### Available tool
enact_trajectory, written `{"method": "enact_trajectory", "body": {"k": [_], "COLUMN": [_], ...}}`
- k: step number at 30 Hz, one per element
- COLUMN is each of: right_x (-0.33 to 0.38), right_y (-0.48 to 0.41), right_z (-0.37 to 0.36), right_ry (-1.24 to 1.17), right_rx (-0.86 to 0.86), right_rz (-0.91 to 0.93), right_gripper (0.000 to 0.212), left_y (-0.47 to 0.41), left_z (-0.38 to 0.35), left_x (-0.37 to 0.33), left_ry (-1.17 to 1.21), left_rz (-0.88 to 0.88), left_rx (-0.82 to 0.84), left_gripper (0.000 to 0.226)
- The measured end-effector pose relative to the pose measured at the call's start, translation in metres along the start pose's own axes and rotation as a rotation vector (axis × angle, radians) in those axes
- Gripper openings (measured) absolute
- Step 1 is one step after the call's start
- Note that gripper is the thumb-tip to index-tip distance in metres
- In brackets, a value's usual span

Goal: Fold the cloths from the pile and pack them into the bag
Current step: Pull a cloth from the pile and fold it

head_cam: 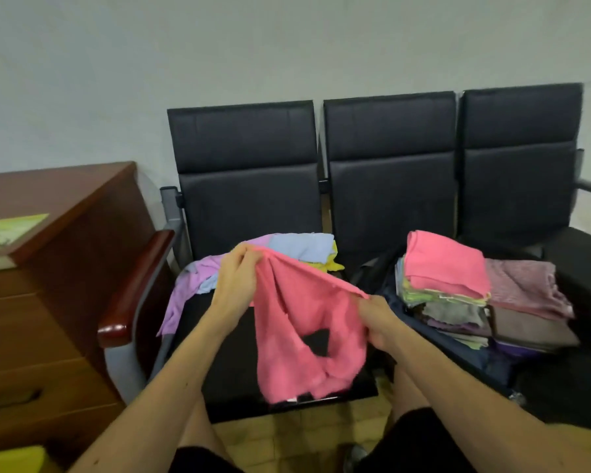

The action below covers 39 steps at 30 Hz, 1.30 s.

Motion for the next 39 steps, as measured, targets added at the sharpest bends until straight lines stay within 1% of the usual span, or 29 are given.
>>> {"method": "enact_trajectory", "body": {"k": [1, 4, 5, 7, 8, 9, 10, 11, 12, 14, 15, 16, 17, 19, 21, 22, 25, 26, 27, 28, 30, 31, 32, 34, 35, 37, 38, 39], "right_x": [0.011, 0.051, 0.065, 0.094, 0.108, 0.121, 0.132, 0.143, 0.151, 0.165, 0.169, 0.174, 0.177, 0.183, 0.188, 0.19, 0.196, 0.197, 0.197, 0.196, 0.192, 0.19, 0.187, 0.187, 0.187, 0.185, 0.184, 0.184], "right_y": [0.007, 0.038, 0.047, 0.062, 0.073, 0.081, 0.09, 0.097, 0.105, 0.117, 0.122, 0.125, 0.127, 0.129, 0.127, 0.126, 0.124, 0.122, 0.12, 0.12, 0.117, 0.116, 0.118, 0.121, 0.121, 0.127, 0.134, 0.141], "right_z": [0.005, 0.018, 0.023, 0.029, 0.034, 0.037, 0.041, 0.045, 0.046, 0.049, 0.05, 0.05, 0.051, 0.053, 0.056, 0.058, 0.067, 0.069, 0.071, 0.073, 0.075, 0.076, 0.076, 0.072, 0.068, 0.058, 0.053, 0.049], "right_ry": [0.054, 0.108, 0.116, 0.097, 0.064, 0.018, -0.021, -0.04, -0.044, -0.067, -0.09, -0.114, -0.137, -0.153, -0.157, -0.165, -0.185, -0.191, -0.201, -0.203, -0.191, -0.19, -0.196, -0.215, -0.215, -0.15, -0.04, 0.137], "right_rx": [-0.012, -0.011, 0.012, 0.057, 0.069, 0.072, 0.071, 0.069, 0.07, 0.069, 0.073, 0.08, 0.088, 0.094, 0.079, 0.064, 0.003, -0.014, -0.027, -0.033, -0.04, -0.04, -0.031, 0.014, 0.042, 0.128, 0.15, 0.156], "right_rz": [0.042, 0.134, 0.16, 0.185, 0.181, 0.17, 0.171, 0.175, 0.179, 0.197, 0.204, 0.209, 0.211, 0.212, 0.211, 0.213, 0.22, 0.215, 0.205, 0.194, 0.181, 0.176, 0.175, 0.195, 0.212, 0.247, 0.291, 0.354], "right_gripper": [0.027, 0.04, 0.039, 0.03, 0.025, 0.023, 0.021, 0.019, 0.019, 0.022, 0.023, 0.023, 0.021, 0.017, 0.013, 0.012, 0.013, 0.015, 0.02, 0.024, 0.025, 0.023, 0.022, 0.018, 0.019, 0.026, 0.027, 0.028], "left_y": [-0.002, -0.006, -0.006, -0.005, 0.0, 0.009, 0.021, 0.038, 0.057, 0.094, 0.108, 0.114, 0.117, 0.116, 0.113, 0.113, 0.115, 0.114, 0.111, 0.107, 0.099, 0.098, 0.098, 0.1, 0.099, 0.094, 0.09, 0.085], "left_z": [-0.002, 0.002, 0.003, 0.002, 0.002, -0.001, -0.007, -0.017, -0.028, -0.048, -0.053, -0.055, -0.055, -0.054, -0.053, -0.052, -0.051, -0.049, -0.047, -0.043, -0.034, -0.031, -0.03, -0.032, -0.034, -0.038, -0.04, -0.041], "left_x": [-0.009, -0.016, -0.017, -0.016, -0.021, -0.028, -0.035, -0.044, -0.048, -0.055, -0.057, -0.056, -0.057, -0.054, -0.056, -0.057, -0.058, -0.057, -0.057, -0.059, -0.07, -0.079, -0.089, -0.111, -0.122, -0.142, -0.152, -0.162], "left_ry": [-0.013, -0.114, -0.168, -0.305, -0.38, -0.435, -0.436, -0.408, -0.384, -0.413, -0.44, -0.459, -0.466, -0.462, -0.383, -0.326, -0.203, -0.151, -0.097, -0.067, -0.079, -0.119, -0.179, -0.288, -0.316, -0.331, -0.332, -0.34], "left_rz": [-0.022, -0.015, -0.001, 0.013, -0.026, -0.103, -0.194, -0.275, -0.336, -0.432, -0.447, -0.439, -0.41, -0.298, -0.18, -0.118, 0.027, 0.054, 0.053, 0.008, -0.17, -0.288, -0.416, -0.643, -0.71, -0.737, -0.72, -0.696], "left_rx": [-0.002, 0.004, 0.03, 0.085, 0.092, 0.089, 0.117, 0.195, 0.313, 0.543, 0.61, 0.634, 0.64, 0.652, 0.659, 0.661, 0.636, 0.618, 0.582, 0.516, 0.384, 0.343, 0.318, 0.297, 0.298, 0.298, 0.289, 0.27], "left_gripper": [0.031, 0.023, 0.021, 0.011, 0.005, 0.009, 0.014, 0.019, 0.023, 0.031, 0.031, 0.032, 0.036, 0.052, 0.061, 0.06, 0.046, 0.046, 0.053, 0.063, 0.078, 0.081, 0.08, 0.064, 0.052, 0.031, 0.022, 0.015]}}
Point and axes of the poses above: each hand's wrist, its own y-axis away from the middle knuckle, its own z-axis out of the back of the hand, x = y × z, the point moved 6 cm from there along -y, towards the middle knuckle, and after that the axes turned 15 degrees about y, right-handed, at the moved point
